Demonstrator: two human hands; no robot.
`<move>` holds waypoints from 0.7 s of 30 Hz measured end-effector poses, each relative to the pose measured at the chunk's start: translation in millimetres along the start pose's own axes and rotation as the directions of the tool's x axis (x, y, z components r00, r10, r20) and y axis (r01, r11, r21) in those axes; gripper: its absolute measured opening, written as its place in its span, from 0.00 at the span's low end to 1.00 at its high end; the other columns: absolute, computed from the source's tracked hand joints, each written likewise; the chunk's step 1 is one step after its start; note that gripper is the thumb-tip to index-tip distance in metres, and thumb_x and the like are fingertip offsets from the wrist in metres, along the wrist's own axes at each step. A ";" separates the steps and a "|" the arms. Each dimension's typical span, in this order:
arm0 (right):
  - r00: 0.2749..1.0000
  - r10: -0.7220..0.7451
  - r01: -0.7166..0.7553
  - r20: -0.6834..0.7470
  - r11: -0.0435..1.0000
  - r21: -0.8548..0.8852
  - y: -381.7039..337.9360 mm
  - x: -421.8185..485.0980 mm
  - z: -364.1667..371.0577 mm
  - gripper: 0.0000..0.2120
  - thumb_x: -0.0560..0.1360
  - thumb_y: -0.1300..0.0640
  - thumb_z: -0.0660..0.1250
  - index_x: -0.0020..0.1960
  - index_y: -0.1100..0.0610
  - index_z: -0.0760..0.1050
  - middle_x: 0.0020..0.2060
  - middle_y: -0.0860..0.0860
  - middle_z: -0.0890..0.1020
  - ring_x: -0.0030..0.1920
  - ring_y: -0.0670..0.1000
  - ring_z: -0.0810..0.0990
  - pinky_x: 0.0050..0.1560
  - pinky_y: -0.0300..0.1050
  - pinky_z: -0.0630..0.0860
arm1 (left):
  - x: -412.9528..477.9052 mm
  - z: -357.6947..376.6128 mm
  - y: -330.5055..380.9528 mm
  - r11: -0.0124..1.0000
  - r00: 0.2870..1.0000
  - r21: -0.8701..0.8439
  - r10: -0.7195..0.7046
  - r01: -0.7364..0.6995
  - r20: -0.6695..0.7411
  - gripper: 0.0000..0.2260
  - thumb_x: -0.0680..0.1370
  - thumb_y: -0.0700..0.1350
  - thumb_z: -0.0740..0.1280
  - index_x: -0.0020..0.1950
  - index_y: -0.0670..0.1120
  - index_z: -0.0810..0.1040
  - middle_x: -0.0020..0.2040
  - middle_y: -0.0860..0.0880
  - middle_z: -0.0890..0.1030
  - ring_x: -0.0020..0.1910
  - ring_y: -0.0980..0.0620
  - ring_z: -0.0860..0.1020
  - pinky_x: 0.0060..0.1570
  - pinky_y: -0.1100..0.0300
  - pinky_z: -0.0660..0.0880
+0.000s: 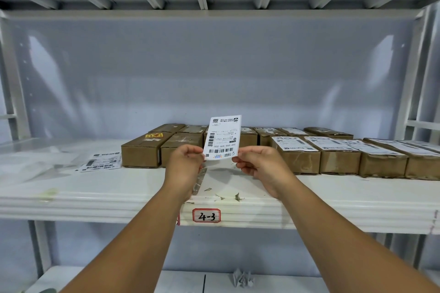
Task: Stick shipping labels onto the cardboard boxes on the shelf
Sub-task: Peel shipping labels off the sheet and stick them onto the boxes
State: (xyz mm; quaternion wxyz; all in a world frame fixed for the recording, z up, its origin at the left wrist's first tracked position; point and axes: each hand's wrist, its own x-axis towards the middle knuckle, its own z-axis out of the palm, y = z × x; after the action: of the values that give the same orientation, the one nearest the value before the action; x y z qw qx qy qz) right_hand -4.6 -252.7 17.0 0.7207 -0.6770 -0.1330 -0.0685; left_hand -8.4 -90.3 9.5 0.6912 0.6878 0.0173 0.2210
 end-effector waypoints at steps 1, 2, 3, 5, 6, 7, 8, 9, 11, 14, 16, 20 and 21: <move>1.000 0.002 -0.002 -0.001 1.000 0.020 -0.4 0.3 0.1 0.07 0.77 0.65 0.64 0.43 0.60 0.79 0.35 0.53 0.82 0.33 0.47 0.77 0.36 0.36 0.74 | 0.3 0.1 0.2 1.000 1.000 0.001 -0.001 0.001 0.000 0.06 0.78 0.34 0.62 0.47 0.43 0.76 0.38 0.49 0.80 0.26 0.58 0.73 0.26 0.66 0.69; 1.000 0.003 -0.003 -0.004 0.999 0.036 -0.6 0.4 0.0 0.07 0.77 0.63 0.64 0.43 0.60 0.79 0.34 0.53 0.82 0.33 0.47 0.78 0.36 0.37 0.74 | 0.4 0.2 0.2 1.000 1.000 0.000 -0.002 0.002 -0.001 0.06 0.78 0.34 0.62 0.48 0.43 0.76 0.38 0.50 0.80 0.25 0.59 0.73 0.25 0.67 0.69; 1.000 0.002 -0.002 -0.008 0.999 0.039 -0.6 0.7 0.1 0.07 0.77 0.62 0.65 0.43 0.60 0.80 0.34 0.53 0.83 0.33 0.47 0.78 0.37 0.37 0.74 | 0.5 0.2 0.2 1.000 1.000 -0.004 -0.004 0.004 -0.001 0.06 0.78 0.34 0.62 0.48 0.43 0.76 0.38 0.49 0.80 0.25 0.59 0.73 0.25 0.67 0.70; 1.000 0.004 -0.004 -0.009 1.000 0.018 0.4 1.0 -0.1 0.05 0.76 0.63 0.66 0.43 0.60 0.80 0.34 0.53 0.83 0.33 0.47 0.78 0.37 0.37 0.74 | 0.6 0.2 0.4 1.000 1.000 -0.015 -0.011 0.011 0.002 0.06 0.77 0.34 0.62 0.48 0.43 0.76 0.38 0.49 0.80 0.27 0.57 0.73 0.27 0.66 0.70; 1.000 0.008 -0.008 -0.008 1.000 0.007 0.8 1.1 -0.2 0.04 0.75 0.64 0.66 0.43 0.60 0.79 0.34 0.53 0.83 0.33 0.47 0.78 0.36 0.37 0.74 | 0.5 0.3 0.4 1.000 1.000 -0.019 -0.015 0.015 0.006 0.06 0.77 0.34 0.62 0.48 0.43 0.76 0.39 0.48 0.80 0.28 0.56 0.72 0.29 0.65 0.70; 1.000 0.013 -0.013 -0.009 1.000 0.000 1.3 1.3 -0.6 0.04 0.75 0.66 0.66 0.44 0.61 0.79 0.34 0.53 0.82 0.33 0.47 0.77 0.36 0.36 0.74 | 0.5 0.1 0.4 1.000 1.000 -0.020 -0.019 0.019 0.009 0.06 0.77 0.34 0.62 0.48 0.43 0.76 0.39 0.47 0.80 0.29 0.56 0.72 0.30 0.64 0.69; 1.000 0.019 -0.019 -0.010 1.000 -0.006 1.3 1.3 -0.9 0.05 0.75 0.67 0.65 0.46 0.61 0.79 0.34 0.53 0.82 0.33 0.47 0.77 0.36 0.37 0.74 | 0.4 0.2 0.4 1.000 1.000 -0.020 -0.021 0.021 0.012 0.06 0.77 0.34 0.62 0.48 0.43 0.76 0.40 0.47 0.80 0.29 0.56 0.72 0.30 0.64 0.69; 1.000 0.023 -0.023 -0.010 1.000 -0.011 1.2 1.3 -1.4 0.05 0.75 0.68 0.65 0.47 0.63 0.79 0.34 0.53 0.82 0.33 0.46 0.77 0.37 0.37 0.74 | 0.4 0.2 0.4 1.000 1.000 -0.019 -0.020 0.020 0.014 0.06 0.77 0.34 0.62 0.48 0.43 0.76 0.40 0.47 0.80 0.29 0.55 0.72 0.30 0.64 0.69; 1.000 0.026 -0.026 -0.008 1.000 -0.018 1.2 1.3 -2.2 0.06 0.75 0.68 0.65 0.50 0.64 0.79 0.34 0.53 0.82 0.32 0.46 0.77 0.38 0.38 0.75 | 0.4 -0.1 0.4 1.000 1.000 -0.017 -0.018 0.018 0.016 0.06 0.77 0.34 0.62 0.47 0.43 0.76 0.40 0.47 0.80 0.30 0.55 0.72 0.30 0.64 0.69; 1.000 0.021 -0.021 -0.008 1.000 -0.019 1.0 1.4 -1.6 0.07 0.75 0.69 0.64 0.49 0.64 0.79 0.34 0.53 0.82 0.32 0.46 0.77 0.38 0.38 0.74 | 0.5 -0.8 0.0 1.000 1.000 -0.017 -0.022 0.022 0.015 0.06 0.78 0.35 0.62 0.48 0.43 0.77 0.39 0.47 0.80 0.29 0.55 0.72 0.29 0.63 0.70; 1.000 0.019 -0.020 -0.005 1.000 -0.014 0.7 1.2 -0.8 0.07 0.75 0.70 0.64 0.50 0.65 0.79 0.34 0.53 0.82 0.32 0.46 0.76 0.38 0.38 0.74 | 1.1 -1.0 -0.4 0.999 0.999 -0.023 -0.029 0.029 0.018 0.06 0.78 0.35 0.62 0.49 0.43 0.77 0.39 0.47 0.80 0.28 0.55 0.72 0.28 0.63 0.70; 1.000 0.012 -0.012 0.009 1.000 -0.027 0.7 0.6 -0.8 0.08 0.74 0.70 0.64 0.44 0.61 0.79 0.32 0.51 0.82 0.31 0.45 0.76 0.36 0.36 0.73 | 0.8 0.6 0.9 1.000 0.999 -0.014 -0.026 0.026 0.025 0.06 0.78 0.34 0.62 0.49 0.43 0.77 0.39 0.48 0.80 0.24 0.58 0.73 0.23 0.67 0.70; 1.000 0.011 -0.011 0.013 0.999 -0.033 0.7 0.6 -1.1 0.08 0.74 0.70 0.65 0.44 0.61 0.79 0.32 0.51 0.82 0.30 0.44 0.76 0.36 0.36 0.73 | 0.8 0.1 0.7 1.000 0.999 -0.012 -0.027 0.027 0.023 0.06 0.78 0.35 0.62 0.49 0.43 0.77 0.39 0.48 0.80 0.25 0.58 0.73 0.24 0.66 0.70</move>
State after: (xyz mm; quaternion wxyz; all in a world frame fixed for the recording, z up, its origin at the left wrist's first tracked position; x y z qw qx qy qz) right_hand -3.7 -253.7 16.5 0.7089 -0.6899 -0.1329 -0.0621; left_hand -7.9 -90.2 10.4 0.6986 0.6857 0.0171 0.2038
